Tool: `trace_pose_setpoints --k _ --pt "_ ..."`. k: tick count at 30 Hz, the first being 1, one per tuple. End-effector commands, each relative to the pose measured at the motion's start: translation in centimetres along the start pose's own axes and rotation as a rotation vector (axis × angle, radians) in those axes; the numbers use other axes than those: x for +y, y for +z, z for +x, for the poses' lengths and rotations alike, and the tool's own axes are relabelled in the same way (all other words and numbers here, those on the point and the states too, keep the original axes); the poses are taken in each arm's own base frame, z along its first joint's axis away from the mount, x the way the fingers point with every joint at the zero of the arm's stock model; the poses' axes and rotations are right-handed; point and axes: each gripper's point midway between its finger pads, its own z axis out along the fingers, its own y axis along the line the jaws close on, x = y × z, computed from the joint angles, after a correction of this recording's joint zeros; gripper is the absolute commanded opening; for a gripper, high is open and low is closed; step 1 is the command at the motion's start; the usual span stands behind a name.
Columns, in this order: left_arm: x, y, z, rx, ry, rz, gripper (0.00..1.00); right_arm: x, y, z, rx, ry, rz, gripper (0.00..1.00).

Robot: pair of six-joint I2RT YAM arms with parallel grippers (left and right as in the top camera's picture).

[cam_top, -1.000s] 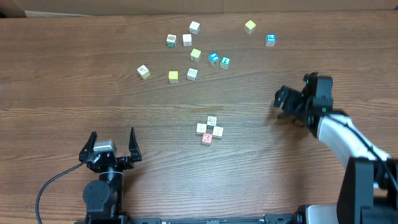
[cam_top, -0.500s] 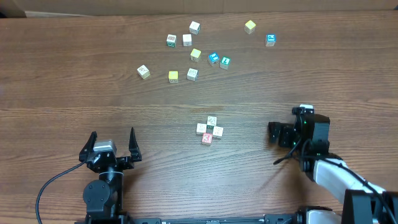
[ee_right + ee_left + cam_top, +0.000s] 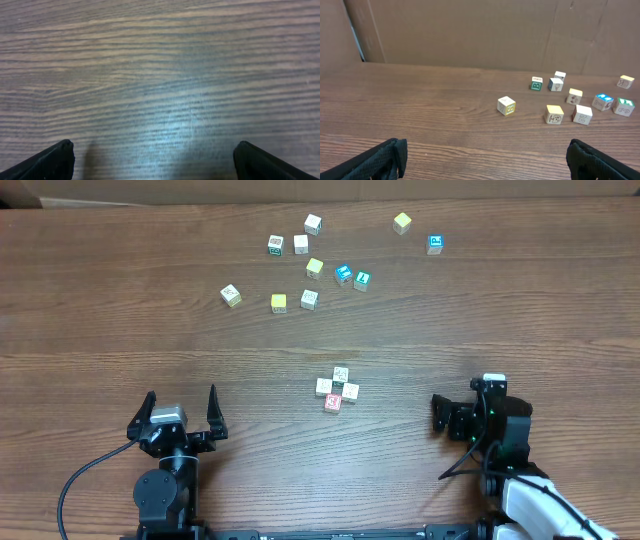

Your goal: Form a circle

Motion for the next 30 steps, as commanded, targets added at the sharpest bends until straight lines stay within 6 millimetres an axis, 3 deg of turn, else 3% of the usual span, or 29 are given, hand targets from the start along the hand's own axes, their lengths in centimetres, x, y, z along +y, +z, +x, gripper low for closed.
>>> trace_pose_setpoints --k 1,23,30 --pt "-0.1 -0.1 -0.2 -0.011 0.018 0.007 1.00 0.1 -0.5 1.6 0.022 0.038 -0.010 1.00" --pt "-0.1 -0.1 -0.2 -0.011 0.018 0.007 0.99 1.2 -4.3 -0.6 -0.152 0.013 -0.051 1.00" --pt "-0.1 -0.1 -0.2 -0.011 0.018 0.007 1.00 1.8 -6.3 -4.1 -0.326 -0.012 -0.075 1.00"
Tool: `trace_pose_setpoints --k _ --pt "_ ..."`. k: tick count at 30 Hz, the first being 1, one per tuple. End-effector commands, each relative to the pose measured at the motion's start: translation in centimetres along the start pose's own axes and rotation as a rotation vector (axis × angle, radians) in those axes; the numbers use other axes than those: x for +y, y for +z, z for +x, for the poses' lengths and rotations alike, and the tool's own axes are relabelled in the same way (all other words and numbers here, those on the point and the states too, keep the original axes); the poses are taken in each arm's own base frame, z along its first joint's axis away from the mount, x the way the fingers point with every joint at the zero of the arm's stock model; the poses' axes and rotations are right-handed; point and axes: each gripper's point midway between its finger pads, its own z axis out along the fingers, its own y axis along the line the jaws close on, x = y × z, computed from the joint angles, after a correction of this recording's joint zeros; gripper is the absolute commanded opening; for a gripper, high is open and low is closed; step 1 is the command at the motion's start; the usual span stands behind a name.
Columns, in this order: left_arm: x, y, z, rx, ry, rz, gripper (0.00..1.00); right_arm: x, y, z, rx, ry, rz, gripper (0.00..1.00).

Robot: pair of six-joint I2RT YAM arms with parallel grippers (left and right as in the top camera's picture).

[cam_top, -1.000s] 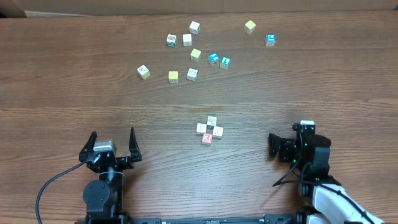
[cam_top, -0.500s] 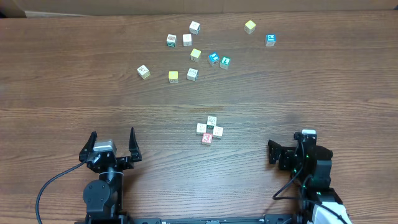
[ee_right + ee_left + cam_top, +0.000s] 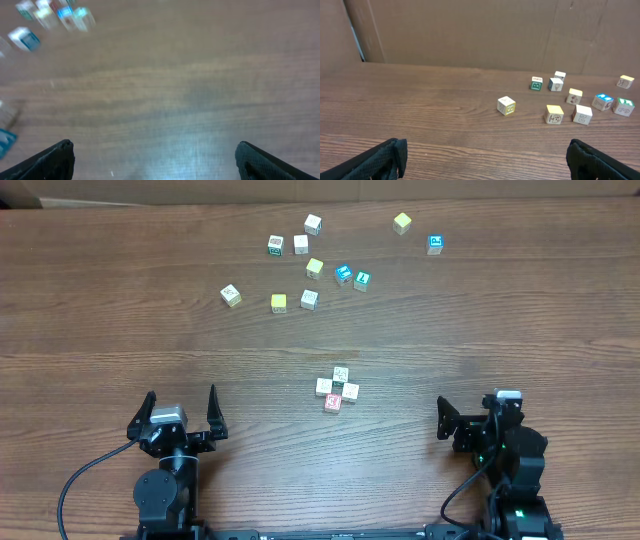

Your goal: Form a circle

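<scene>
Small picture cubes lie scattered across the far part of the wooden table (image 3: 120,330), among them a yellow cube (image 3: 278,303), a blue cube (image 3: 343,274) and a teal cube (image 3: 435,244). A tight cluster of several cubes (image 3: 337,389) sits mid-table, nearer the front. At the front left my left gripper (image 3: 181,412) is open and empty; its wrist view shows the far cubes such as a pale cube (image 3: 506,105). My right gripper (image 3: 470,415), at the front right, stands open and empty, right of the cluster.
A brown cardboard wall (image 3: 470,30) stands behind the table's far edge. Bare wood lies between the two grippers and in front of the cluster. The right wrist view is blurred, with cubes (image 3: 55,15) at its upper left.
My right arm has drawn back toward the front edge and its wrist camera has tilted up, so blurred cubes now show at its upper left. The left arm and all cubes are unchanged.
</scene>
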Motion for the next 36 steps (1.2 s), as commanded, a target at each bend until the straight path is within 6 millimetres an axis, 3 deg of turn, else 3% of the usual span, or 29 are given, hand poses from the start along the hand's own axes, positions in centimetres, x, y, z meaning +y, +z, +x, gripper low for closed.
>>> trace_pose_setpoints --k 1,7,21,36 --pt "-0.1 -0.1 -0.2 -0.011 0.018 0.007 1.00 0.5 -0.6 -1.5 -0.080 -0.006 -0.025 1.00" --pt "-0.1 -0.1 -0.2 -0.011 0.018 0.007 1.00 1.1 -1.9 -4.5 -0.222 -0.030 -0.043 1.00" --pt "-0.1 -0.1 -0.2 -0.011 0.018 0.007 1.00 2.1 -5.3 -9.2 -0.470 -0.070 -0.068 1.00" --pt "-0.1 -0.1 -0.2 -0.011 0.018 0.007 0.99 2.6 -5.2 -9.1 -0.464 -0.074 -0.087 1.00"
